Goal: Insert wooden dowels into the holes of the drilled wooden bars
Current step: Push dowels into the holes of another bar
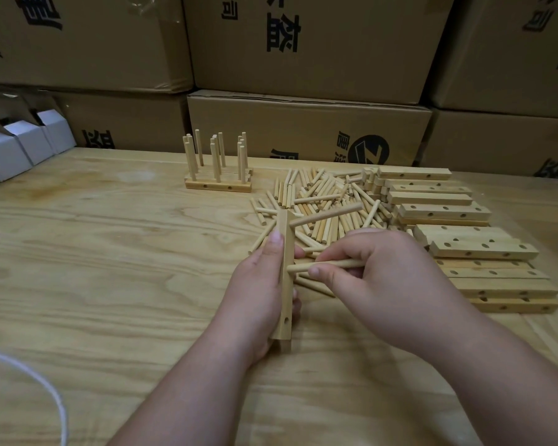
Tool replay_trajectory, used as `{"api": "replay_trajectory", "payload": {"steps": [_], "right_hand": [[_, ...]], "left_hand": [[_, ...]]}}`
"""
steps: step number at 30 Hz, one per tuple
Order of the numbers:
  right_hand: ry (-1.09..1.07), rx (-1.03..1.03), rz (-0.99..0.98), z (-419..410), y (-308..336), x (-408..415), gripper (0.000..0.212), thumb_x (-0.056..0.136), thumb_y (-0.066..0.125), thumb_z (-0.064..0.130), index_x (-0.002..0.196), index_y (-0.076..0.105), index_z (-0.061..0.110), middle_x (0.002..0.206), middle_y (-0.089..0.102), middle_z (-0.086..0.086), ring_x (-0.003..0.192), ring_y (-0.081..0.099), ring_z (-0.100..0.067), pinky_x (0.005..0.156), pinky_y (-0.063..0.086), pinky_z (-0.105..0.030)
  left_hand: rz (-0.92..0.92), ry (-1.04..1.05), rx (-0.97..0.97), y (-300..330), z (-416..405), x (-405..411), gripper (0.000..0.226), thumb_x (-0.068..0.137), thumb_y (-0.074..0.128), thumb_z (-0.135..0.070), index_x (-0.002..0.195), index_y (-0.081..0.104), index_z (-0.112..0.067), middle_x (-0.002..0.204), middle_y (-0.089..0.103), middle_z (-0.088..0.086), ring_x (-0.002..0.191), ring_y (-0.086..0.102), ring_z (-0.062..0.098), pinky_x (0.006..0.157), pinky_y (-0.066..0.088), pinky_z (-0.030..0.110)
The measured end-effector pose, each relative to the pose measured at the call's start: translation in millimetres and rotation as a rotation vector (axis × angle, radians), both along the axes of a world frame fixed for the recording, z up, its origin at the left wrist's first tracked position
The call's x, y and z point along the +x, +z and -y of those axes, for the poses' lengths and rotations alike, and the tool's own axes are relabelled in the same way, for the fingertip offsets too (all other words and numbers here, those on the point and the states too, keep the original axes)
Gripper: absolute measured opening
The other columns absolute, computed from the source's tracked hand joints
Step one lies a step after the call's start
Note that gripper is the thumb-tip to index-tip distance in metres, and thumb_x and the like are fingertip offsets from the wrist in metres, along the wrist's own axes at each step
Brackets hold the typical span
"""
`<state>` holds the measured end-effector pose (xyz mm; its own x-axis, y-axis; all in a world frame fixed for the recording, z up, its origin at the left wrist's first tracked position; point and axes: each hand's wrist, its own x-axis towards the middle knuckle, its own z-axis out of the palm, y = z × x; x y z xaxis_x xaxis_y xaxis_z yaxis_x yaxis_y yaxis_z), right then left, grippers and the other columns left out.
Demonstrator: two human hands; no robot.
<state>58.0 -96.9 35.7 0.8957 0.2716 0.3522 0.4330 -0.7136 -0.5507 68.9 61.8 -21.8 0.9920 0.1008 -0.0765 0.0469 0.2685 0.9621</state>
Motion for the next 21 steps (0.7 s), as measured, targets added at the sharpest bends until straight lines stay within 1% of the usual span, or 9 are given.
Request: {"api": "replay_trajectory", "payload": {"steps": [3, 6, 8, 10, 14, 17, 21], "right_hand": [[-0.008, 0.008, -0.020, 0.3, -0.7, 0.3, 0.014, 0.085, 0.073, 0.047, 0.085, 0.078, 0.035, 0.075, 0.063, 0.021, 0.079, 0.059, 0.005, 0.061, 0.045, -0.019], [-0.019, -0.032, 0.051, -5.2, -2.4, -2.3, 0.015, 0.085, 0.071, 0.048, 0.086, 0.077, 0.034, 0.075, 0.062, 0.020, 0.073, 0.058, 0.002, 0.065, 0.050, -0.024], [-0.020, -0.044, 0.074, -7.0, -2.6, -3.2, 0.015, 0.086, 0.071, 0.047, 0.086, 0.076, 0.034, 0.075, 0.061, 0.020, 0.071, 0.058, 0.002, 0.064, 0.051, -0.024], [-0.018, -0.026, 0.055, -5.6, -2.1, -2.5, 0.013, 0.085, 0.072, 0.047, 0.084, 0.076, 0.035, 0.075, 0.061, 0.021, 0.073, 0.059, 0.002, 0.063, 0.050, -0.023], [-0.017, 0.026, -0.024, -2.0, -1.9, -0.2, 0.012, 0.084, 0.073, 0.048, 0.081, 0.076, 0.037, 0.074, 0.063, 0.021, 0.080, 0.058, 0.006, 0.059, 0.042, -0.019], [-0.017, 0.009, 0.001, -3.7, -3.3, -1.0, 0.013, 0.085, 0.072, 0.048, 0.082, 0.076, 0.036, 0.075, 0.063, 0.020, 0.080, 0.058, 0.005, 0.061, 0.044, -0.019], [-0.015, -0.032, 0.048, -5.8, -2.7, -3.4, 0.014, 0.085, 0.071, 0.048, 0.082, 0.076, 0.035, 0.074, 0.061, 0.020, 0.073, 0.058, 0.002, 0.061, 0.045, -0.021]], "left_hand": [[0.013, 0.012, 0.005, -0.2, 1.1, -0.6, 0.048, 0.100, 0.045, -0.060, 0.079, 0.076, -0.030, 0.059, 0.057, 0.003, 0.046, 0.050, 0.010, 0.044, 0.045, 0.026], [0.034, 0.020, -0.017, 0.1, 2.0, -1.4, 0.049, 0.101, 0.042, -0.059, 0.076, 0.074, -0.031, 0.055, 0.056, 0.000, 0.043, 0.048, 0.009, 0.042, 0.043, 0.025], [0.040, 0.018, -0.030, -0.4, 1.7, -1.4, 0.049, 0.102, 0.042, -0.058, 0.075, 0.074, -0.032, 0.055, 0.056, -0.001, 0.043, 0.047, 0.009, 0.042, 0.042, 0.025], [0.038, 0.009, -0.036, -0.5, 1.2, -1.2, 0.049, 0.101, 0.043, -0.059, 0.075, 0.074, -0.031, 0.056, 0.054, 0.001, 0.044, 0.046, 0.009, 0.042, 0.041, 0.025], [0.026, 0.010, -0.026, -0.5, 0.8, -0.7, 0.048, 0.100, 0.046, -0.059, 0.076, 0.075, -0.030, 0.061, 0.052, 0.005, 0.046, 0.047, 0.011, 0.044, 0.043, 0.026], [0.031, 0.009, -0.016, -1.0, 0.9, -0.7, 0.048, 0.100, 0.045, -0.060, 0.076, 0.074, -0.031, 0.059, 0.051, 0.004, 0.046, 0.046, 0.011, 0.043, 0.042, 0.027], [0.027, -0.007, -0.025, -2.4, -0.2, -1.0, 0.048, 0.099, 0.045, -0.062, 0.080, 0.074, -0.030, 0.058, 0.052, 0.003, 0.044, 0.045, 0.010, 0.043, 0.042, 0.025]]}}
